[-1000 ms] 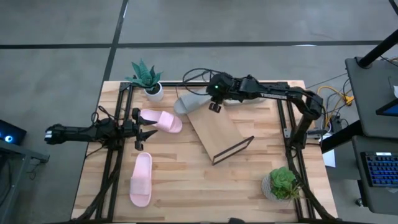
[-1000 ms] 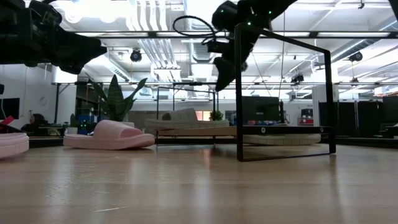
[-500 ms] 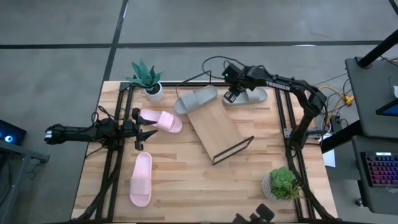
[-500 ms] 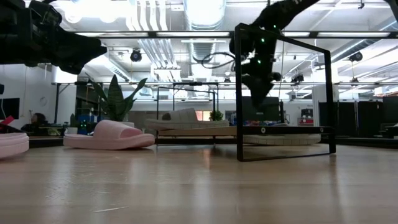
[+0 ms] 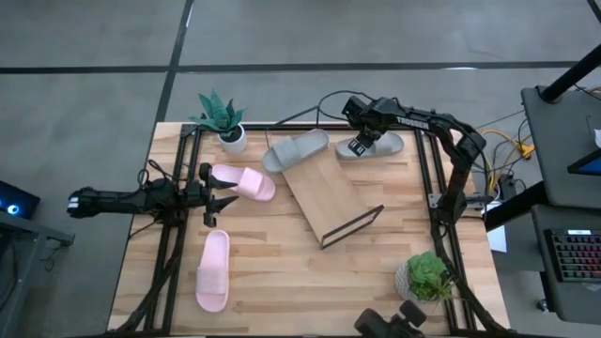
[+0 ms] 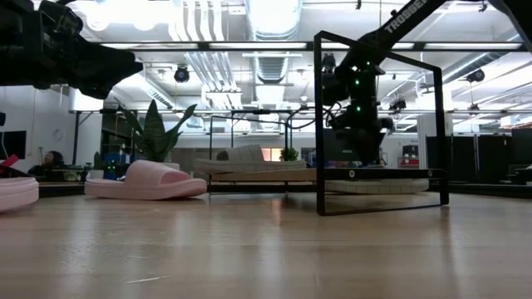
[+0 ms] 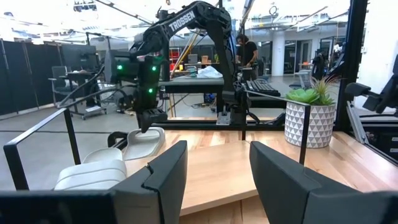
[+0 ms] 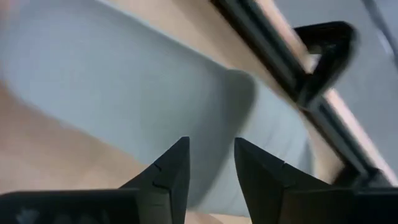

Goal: Pick and place slides into the shelf
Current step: Put the gray slide on the shelf

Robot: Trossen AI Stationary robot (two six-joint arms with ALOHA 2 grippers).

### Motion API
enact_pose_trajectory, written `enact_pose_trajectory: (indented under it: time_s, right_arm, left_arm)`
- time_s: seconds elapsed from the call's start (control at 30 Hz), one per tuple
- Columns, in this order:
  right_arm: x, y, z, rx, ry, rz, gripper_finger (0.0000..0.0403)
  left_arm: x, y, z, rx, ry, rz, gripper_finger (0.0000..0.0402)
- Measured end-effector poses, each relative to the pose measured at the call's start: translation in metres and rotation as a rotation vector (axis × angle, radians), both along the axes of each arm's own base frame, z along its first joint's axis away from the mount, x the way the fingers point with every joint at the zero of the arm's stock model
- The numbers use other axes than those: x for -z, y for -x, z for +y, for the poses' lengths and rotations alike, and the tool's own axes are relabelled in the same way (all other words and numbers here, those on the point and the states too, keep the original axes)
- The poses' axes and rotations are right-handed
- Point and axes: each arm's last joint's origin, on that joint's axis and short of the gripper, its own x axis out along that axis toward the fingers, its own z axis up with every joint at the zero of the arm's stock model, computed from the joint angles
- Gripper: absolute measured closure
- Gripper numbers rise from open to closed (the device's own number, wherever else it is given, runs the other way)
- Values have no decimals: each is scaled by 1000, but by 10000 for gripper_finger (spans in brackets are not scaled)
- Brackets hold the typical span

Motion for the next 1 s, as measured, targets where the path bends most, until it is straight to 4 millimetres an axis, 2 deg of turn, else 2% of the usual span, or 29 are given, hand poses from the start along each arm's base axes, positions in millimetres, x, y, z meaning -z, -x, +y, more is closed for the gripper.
enact_pose_trajectory:
  time_s: [0.43, 0.83, 1.0]
  right_arm:
    - [18, 2, -4, -28, -1, 83, 290]
    - [18, 5, -5, -19, 66, 164, 312]
    - [19, 6, -5, -30, 79, 190, 304]
  left_arm:
    - [0, 0, 0, 0, 0, 1, 241]
    - [1, -1, 0, 0, 0, 8, 241]
    - [1, -1, 0, 0, 0, 7, 241]
